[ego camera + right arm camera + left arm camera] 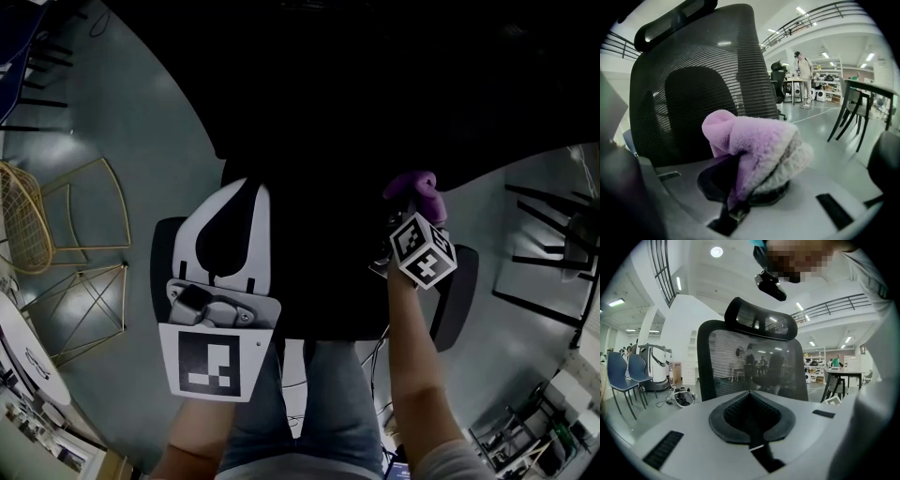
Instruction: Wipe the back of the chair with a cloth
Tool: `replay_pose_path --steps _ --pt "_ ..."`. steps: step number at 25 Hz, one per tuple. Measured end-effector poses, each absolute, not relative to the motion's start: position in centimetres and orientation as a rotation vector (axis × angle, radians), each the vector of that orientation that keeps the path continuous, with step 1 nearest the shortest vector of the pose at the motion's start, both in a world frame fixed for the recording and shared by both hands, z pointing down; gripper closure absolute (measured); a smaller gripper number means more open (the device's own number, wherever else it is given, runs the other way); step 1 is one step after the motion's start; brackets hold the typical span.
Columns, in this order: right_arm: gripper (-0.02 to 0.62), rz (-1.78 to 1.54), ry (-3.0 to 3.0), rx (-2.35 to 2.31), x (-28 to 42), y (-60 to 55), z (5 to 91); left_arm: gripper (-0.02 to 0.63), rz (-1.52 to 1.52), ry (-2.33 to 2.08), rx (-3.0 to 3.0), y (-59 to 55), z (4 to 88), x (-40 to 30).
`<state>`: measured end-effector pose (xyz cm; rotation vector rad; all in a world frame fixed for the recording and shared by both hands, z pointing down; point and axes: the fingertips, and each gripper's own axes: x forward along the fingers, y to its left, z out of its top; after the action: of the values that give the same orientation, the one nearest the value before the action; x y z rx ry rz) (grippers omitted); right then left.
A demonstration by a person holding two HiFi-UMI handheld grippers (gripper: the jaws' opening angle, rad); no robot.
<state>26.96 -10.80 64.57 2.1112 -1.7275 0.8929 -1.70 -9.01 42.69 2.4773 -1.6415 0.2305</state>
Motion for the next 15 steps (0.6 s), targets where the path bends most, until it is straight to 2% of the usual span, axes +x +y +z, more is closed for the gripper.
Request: replay_pose_path --steps 15 --pt "0.54 0.888 -1.929 1.916 14.3 -13.5 64.2 0.592 0.205 -1.723 2.457 -8.5 42.0 -7.1"
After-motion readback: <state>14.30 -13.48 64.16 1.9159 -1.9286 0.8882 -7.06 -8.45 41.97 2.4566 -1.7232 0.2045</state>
